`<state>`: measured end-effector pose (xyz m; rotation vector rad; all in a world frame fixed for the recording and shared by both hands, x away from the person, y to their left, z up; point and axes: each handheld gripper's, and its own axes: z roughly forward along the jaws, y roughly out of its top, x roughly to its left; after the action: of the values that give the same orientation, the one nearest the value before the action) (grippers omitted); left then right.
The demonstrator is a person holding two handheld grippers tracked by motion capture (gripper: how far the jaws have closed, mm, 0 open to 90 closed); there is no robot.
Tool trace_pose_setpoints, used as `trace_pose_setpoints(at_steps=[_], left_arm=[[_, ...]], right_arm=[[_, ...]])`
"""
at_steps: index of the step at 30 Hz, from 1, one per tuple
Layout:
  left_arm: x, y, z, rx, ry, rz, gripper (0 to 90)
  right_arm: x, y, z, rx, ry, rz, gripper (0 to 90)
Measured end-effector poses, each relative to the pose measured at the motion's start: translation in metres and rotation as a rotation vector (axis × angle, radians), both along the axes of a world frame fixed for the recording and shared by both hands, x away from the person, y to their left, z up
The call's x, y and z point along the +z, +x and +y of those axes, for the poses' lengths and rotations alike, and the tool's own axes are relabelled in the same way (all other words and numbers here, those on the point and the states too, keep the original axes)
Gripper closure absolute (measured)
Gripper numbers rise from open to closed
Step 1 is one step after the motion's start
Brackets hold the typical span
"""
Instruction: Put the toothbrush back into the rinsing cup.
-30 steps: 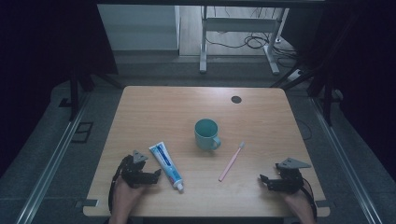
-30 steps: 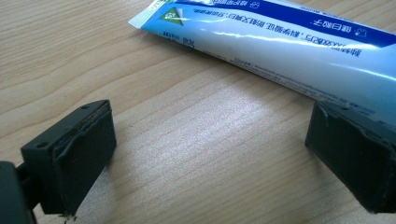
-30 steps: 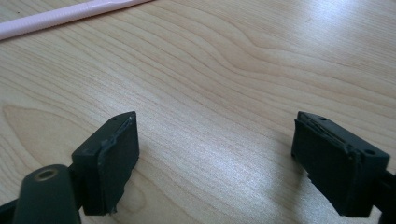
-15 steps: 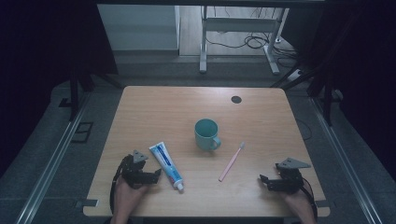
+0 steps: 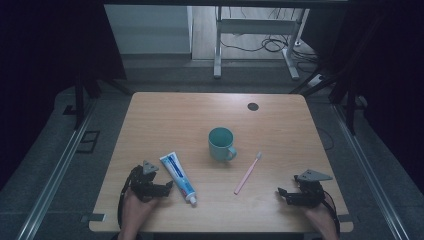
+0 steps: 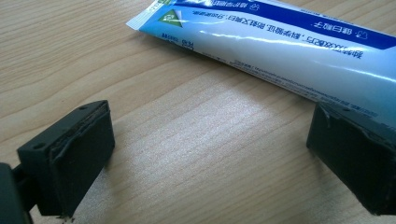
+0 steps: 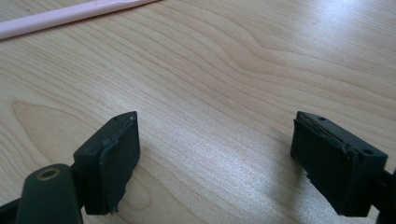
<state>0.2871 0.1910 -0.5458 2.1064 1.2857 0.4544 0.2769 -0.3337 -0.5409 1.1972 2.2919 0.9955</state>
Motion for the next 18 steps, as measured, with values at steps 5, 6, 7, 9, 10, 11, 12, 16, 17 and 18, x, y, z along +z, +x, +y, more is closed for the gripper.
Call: trace_pose_setpoints(at_steps=[5, 6, 7, 9, 10, 11, 12, 16, 17, 18], left_arm=[[0.0000, 0.0001, -0.0001, 0.000, 0.001, 0.000, 0.7], [0.0000, 0.0001, 0.0000, 0.000, 0.000, 0.000, 0.7], [0.0000, 0.0001, 0.0000, 0.000, 0.001, 0.000, 0.8], [0.0000, 0.0001, 0.0000, 0.000, 0.000, 0.000, 0.8], [0.0000, 0.0001, 0.0000, 0.000, 0.000, 0.000, 0.7], [0.0000, 0.0001, 0.0000, -0.001, 0.000, 0.001, 0.8], [0.0000, 0.0001, -0.0001, 0.000, 0.001, 0.000, 0.8], [0.0000, 0.0001, -0.0001, 0.000, 0.000, 0.000, 0.8], [0.0000, 0.0001, -0.0001, 0.000, 0.000, 0.000, 0.8], [0.0000, 0.0001, -0.0001, 0.000, 0.000, 0.000, 0.7]], right_arm=[[0.0013, -0.0011, 0.0019, 0.013, -0.002, 0.004, 19.2], [0.0016, -0.0012, 0.0023, 0.014, -0.002, 0.007, 19.4], [0.0018, -0.0015, 0.0029, 0.017, -0.003, 0.008, 19.6], [0.0025, -0.0018, 0.0036, 0.020, -0.006, 0.014, 19.9], [0.0031, -0.0020, 0.0037, 0.021, -0.007, 0.017, 19.9], [0.0035, -0.0021, 0.0038, 0.020, -0.005, 0.019, 20.0], [0.0040, -0.0022, 0.0039, 0.019, -0.002, 0.025, 20.0], [0.0059, -0.0021, 0.0035, 0.001, 0.033, 0.045, 20.0], [0.0066, -0.0022, 0.0035, -0.001, 0.035, 0.050, 20.0], [0.0074, -0.0022, 0.0033, -0.001, 0.036, 0.049, 19.6]])
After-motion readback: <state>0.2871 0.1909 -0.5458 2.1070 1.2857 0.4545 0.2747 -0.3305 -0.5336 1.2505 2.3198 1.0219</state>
